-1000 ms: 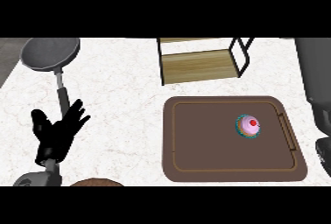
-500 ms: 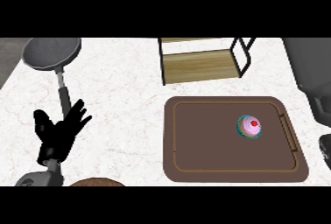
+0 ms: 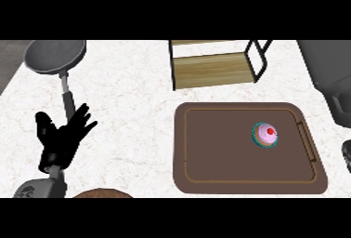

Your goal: Pick the tomato from the tray and place it in the tiered shelf

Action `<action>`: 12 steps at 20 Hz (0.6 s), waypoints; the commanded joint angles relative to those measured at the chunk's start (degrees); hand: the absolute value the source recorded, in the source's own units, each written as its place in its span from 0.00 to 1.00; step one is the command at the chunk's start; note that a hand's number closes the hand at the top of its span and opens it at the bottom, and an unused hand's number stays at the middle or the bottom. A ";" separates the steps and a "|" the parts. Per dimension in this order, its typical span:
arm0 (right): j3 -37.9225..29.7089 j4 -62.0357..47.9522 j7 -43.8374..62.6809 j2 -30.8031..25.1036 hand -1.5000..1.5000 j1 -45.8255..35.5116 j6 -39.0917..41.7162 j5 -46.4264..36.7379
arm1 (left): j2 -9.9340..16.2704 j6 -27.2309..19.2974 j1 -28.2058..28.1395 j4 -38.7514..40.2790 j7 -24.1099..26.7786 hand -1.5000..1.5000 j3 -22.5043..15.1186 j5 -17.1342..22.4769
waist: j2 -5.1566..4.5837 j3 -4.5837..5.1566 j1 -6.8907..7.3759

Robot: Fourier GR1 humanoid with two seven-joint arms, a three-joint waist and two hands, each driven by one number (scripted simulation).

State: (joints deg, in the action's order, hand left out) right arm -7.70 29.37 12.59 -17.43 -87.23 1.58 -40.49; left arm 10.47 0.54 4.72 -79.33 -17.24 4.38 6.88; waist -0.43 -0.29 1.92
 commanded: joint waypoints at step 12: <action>-9.21 -5.34 1.48 -0.05 0.00 -3.08 -7.97 6.01 | -0.93 -0.57 1.60 2.92 -1.21 0.50 0.59 -0.11 | -0.23 0.33 -0.48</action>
State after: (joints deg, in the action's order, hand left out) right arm -13.30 24.43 13.40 -17.95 -90.09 -3.41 -37.48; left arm 9.78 0.31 4.36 -79.76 -17.05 4.30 6.42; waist -0.43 -0.29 1.92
